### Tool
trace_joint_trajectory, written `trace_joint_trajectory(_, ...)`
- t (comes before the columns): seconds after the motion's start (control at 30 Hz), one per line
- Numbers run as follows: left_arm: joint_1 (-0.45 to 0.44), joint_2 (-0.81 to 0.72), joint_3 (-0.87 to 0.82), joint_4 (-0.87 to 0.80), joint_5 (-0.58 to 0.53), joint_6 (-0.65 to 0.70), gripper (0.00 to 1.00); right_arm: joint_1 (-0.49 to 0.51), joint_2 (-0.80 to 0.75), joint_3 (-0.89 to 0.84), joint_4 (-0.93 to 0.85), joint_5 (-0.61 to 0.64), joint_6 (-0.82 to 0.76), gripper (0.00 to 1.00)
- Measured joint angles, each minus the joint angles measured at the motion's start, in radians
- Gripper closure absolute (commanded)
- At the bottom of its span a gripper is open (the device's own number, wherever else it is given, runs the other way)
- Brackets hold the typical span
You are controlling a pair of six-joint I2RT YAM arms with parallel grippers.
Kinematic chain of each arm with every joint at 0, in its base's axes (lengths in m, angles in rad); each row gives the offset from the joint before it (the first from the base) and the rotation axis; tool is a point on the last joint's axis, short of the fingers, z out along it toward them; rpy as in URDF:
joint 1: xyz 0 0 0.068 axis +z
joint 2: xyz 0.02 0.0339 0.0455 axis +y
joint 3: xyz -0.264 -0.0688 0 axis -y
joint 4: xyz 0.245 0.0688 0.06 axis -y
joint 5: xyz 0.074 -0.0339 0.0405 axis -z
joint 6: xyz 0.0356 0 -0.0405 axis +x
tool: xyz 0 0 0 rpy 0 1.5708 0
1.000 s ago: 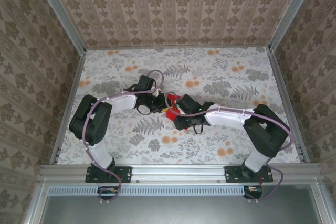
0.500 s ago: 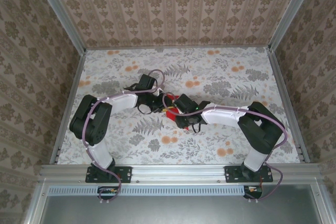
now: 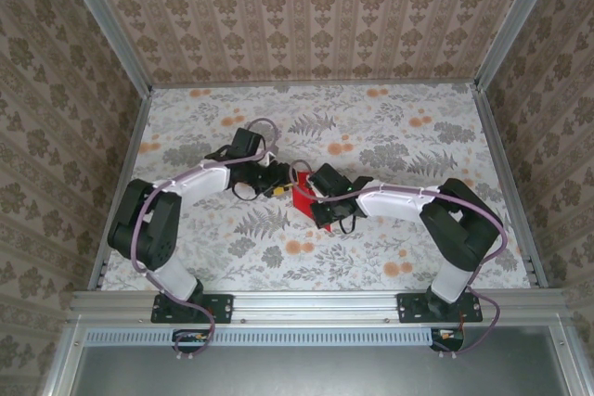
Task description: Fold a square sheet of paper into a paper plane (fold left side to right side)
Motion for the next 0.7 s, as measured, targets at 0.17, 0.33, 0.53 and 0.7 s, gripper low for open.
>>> trace_joint_trajectory(0.17,-0.003,0.014,-0.023,0.012,-0.003,-0.002,0.66,-0.037,0.001,0.000,0.002,-0.105,0.020,0.99)
trace_joint_trajectory(0.33,-0.031,0.081,-0.022,0.052,0.011,-0.009,0.66,-0.072,0.013,0.000,0.020,-0.202,0.044,0.99)
trace_joint_trajectory(0.53,-0.059,0.153,0.000,0.068,0.019,-0.013,0.66,-0.099,0.013,-0.003,0.056,-0.269,0.074,0.99)
trace_joint_trajectory(0.7,-0.068,0.188,0.024,0.083,0.024,-0.014,0.65,-0.110,0.023,-0.010,0.077,-0.306,0.092,0.99)
